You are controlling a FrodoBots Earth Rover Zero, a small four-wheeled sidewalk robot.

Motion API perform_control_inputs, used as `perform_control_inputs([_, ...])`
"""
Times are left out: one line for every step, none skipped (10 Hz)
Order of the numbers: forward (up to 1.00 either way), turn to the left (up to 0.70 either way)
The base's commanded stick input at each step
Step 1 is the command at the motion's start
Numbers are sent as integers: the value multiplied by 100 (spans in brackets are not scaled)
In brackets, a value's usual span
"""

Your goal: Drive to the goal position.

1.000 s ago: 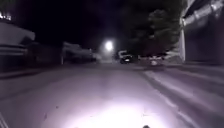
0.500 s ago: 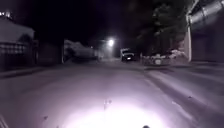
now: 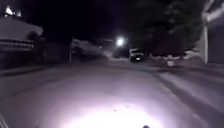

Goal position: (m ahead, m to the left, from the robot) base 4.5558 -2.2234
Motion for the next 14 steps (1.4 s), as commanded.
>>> perform_control_inputs([70,35])
perform_control_inputs([70,34])
perform_control_inputs([70,13])
perform_control_inputs([70,0])
perform_control_inputs([70,0])
perform_control_inputs([70,0])
perform_control_inputs([70,0])
perform_control_inputs([70,0])
perform_control_inputs([70,0])
perform_control_inputs([70,0])
perform_control_inputs([70,0])
perform_control_inputs([70,0])
perform_control_inputs([70,0])
perform_control_inputs([70,0])
